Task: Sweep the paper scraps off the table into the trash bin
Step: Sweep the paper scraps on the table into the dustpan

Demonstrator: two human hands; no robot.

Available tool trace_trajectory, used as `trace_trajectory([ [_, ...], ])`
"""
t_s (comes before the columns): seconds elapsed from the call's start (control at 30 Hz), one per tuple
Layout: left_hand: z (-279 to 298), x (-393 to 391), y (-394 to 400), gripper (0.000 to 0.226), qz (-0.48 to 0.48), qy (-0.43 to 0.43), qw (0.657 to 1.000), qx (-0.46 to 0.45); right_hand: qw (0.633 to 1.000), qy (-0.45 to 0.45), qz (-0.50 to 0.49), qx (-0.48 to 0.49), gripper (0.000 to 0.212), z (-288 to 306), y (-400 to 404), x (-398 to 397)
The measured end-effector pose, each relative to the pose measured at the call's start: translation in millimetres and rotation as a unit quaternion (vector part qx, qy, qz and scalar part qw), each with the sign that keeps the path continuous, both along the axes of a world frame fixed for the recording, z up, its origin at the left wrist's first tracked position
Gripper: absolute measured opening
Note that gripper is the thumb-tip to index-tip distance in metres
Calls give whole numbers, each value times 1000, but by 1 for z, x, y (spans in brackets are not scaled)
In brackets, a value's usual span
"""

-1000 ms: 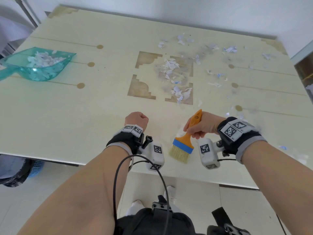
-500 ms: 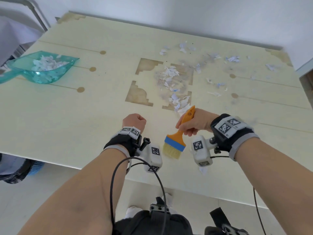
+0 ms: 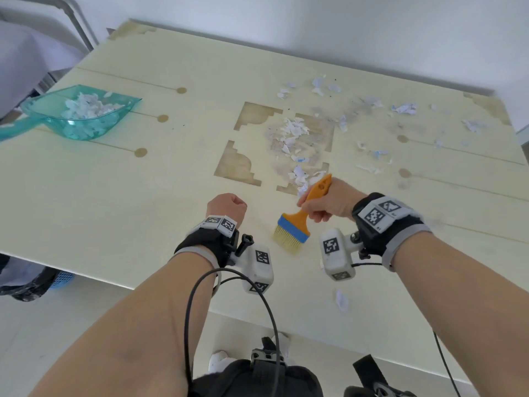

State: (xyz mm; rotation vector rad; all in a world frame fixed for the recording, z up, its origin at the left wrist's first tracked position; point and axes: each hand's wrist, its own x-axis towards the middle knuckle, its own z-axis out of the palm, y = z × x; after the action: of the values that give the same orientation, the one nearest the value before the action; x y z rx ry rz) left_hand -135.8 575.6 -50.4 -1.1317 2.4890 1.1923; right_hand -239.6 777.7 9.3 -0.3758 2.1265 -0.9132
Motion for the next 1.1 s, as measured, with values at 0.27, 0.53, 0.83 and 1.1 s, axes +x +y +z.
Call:
trace_trajectory([
  [0.27,-2,-7,-10,13,43,-4,999,1,984,112,-130,-57,10,5,-9,-40],
  [0.53,-3,-17,-22,14,73,6,997,2,996,63,-61,-31,11,-9,-36,-45],
  [0.83,-2,-51,-63,18,46,-3,999,-21,978,81,-165,-100,6,2,-75,-81],
  [1.1,-5,-96,-114,20,-1,2,1000,-13,951,171,-256,42,18,-1,-90,-113],
])
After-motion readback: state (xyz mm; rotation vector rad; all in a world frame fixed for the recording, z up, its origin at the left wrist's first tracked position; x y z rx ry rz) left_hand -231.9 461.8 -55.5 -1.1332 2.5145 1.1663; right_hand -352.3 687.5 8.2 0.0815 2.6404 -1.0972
